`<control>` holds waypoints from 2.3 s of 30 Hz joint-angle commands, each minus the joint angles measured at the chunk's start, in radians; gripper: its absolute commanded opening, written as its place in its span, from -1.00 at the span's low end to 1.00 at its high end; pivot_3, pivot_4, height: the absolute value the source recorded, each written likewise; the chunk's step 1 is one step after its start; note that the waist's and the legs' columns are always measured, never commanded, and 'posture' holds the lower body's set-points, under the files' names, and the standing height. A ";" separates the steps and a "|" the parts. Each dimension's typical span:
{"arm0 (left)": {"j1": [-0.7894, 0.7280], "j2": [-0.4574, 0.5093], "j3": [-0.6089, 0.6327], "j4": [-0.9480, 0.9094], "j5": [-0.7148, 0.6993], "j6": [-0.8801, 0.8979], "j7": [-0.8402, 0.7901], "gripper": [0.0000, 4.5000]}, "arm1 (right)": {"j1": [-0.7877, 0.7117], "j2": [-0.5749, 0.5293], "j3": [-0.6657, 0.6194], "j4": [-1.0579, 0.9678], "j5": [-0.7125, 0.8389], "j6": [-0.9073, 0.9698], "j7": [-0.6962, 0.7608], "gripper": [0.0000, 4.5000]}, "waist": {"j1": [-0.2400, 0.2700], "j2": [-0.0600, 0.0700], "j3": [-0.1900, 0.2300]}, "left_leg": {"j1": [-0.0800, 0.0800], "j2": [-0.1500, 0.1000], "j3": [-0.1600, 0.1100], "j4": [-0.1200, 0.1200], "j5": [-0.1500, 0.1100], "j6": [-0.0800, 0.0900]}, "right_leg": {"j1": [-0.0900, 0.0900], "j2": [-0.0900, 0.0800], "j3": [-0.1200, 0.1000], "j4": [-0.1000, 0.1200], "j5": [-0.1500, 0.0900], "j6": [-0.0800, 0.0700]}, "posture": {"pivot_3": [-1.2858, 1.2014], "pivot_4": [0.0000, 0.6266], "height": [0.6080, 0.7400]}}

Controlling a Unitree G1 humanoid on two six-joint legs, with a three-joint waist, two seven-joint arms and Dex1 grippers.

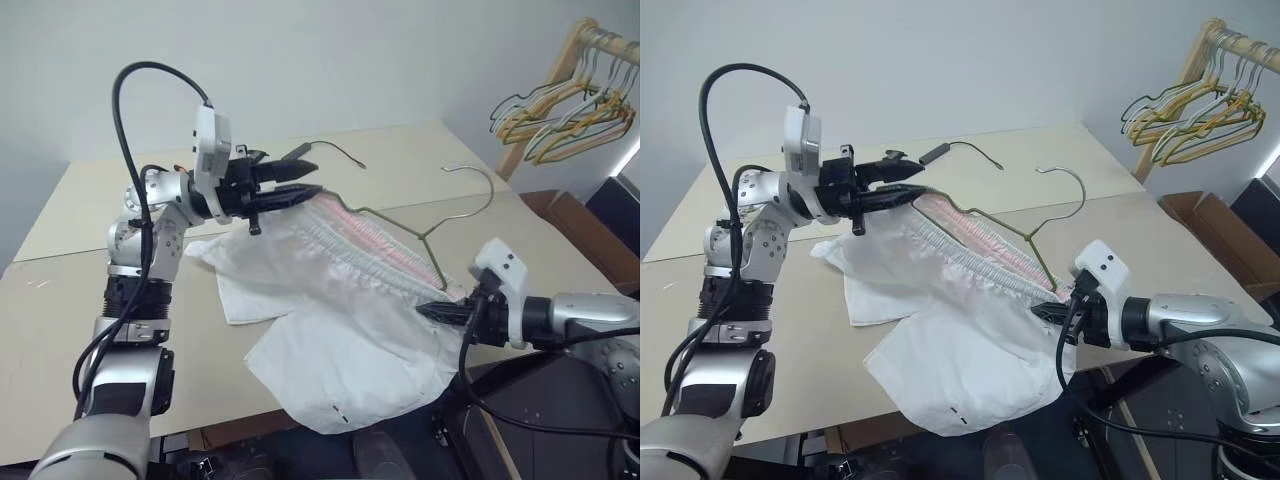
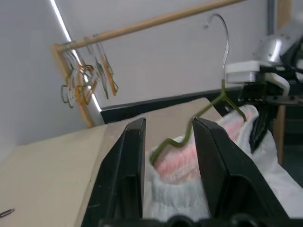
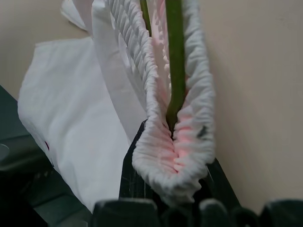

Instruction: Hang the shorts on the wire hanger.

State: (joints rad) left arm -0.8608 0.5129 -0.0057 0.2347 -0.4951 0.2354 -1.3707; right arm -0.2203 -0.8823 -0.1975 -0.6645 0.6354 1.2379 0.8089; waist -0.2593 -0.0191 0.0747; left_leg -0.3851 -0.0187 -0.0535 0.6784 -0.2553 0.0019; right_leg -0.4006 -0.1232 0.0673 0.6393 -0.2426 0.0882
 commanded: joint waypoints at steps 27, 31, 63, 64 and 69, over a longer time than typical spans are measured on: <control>-0.195 0.109 -0.214 0.316 0.196 -0.189 -0.221 -0.25 | -0.123 -0.171 0.245 0.130 -0.093 -0.260 0.104 -1.00 | 0.017 -0.002 0.002 | -0.002 0.001 -0.002 0.000 -0.001 0.002 | -0.002 0.000 0.000 0.000 -0.001 0.001 | -0.15 -0.81 1.00; -0.175 0.104 -0.211 0.285 0.183 -0.190 -0.241 -0.71 | -0.132 -0.171 0.249 0.136 -0.097 -0.267 0.112 -1.00 | 0.028 -0.002 0.002 | -0.002 0.001 -0.001 0.000 -0.001 0.002 | -0.002 0.000 0.000 0.000 -0.001 0.001 | -0.15 -0.81 1.00; -0.180 0.226 -0.262 0.285 0.132 -0.246 -0.244 0.99 | -0.207 -0.167 0.307 0.209 -0.141 -0.292 0.187 -1.00 | 0.057 -0.002 0.002 | -0.002 0.000 0.000 0.001 -0.001 0.002 | -0.003 0.000 0.001 0.000 -0.001 0.001 | -0.11 -0.86 1.00; -0.179 0.228 -0.256 0.289 0.134 -0.249 -0.244 0.99 | -0.203 -0.168 0.303 0.207 -0.139 -0.292 0.188 -1.00 | 0.057 -0.002 0.002 | -0.002 0.000 0.000 0.001 -0.001 0.002 | -0.003 0.000 0.001 0.000 -0.001 0.001 | -0.11 -0.85 1.00; -0.158 0.225 -0.231 0.286 0.158 -0.269 -0.240 0.99 | -0.190 -0.174 0.288 0.198 -0.130 -0.288 0.196 -1.00 | 0.057 -0.002 0.002 | -0.003 0.000 0.000 0.001 -0.001 0.002 | -0.003 0.000 0.001 0.000 -0.001 0.001 | -0.12 -0.85 1.00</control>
State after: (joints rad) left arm -1.0170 0.7352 -0.2687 0.5283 -0.3413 -0.0173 -1.6105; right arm -0.4050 -1.0469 0.1327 -0.4435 0.4938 0.9664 0.9991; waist -0.2024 -0.0212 0.0765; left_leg -0.3875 -0.0186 -0.0538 0.6793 -0.2563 0.0036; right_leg -0.4034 -0.1237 0.0679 0.6392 -0.2432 0.0892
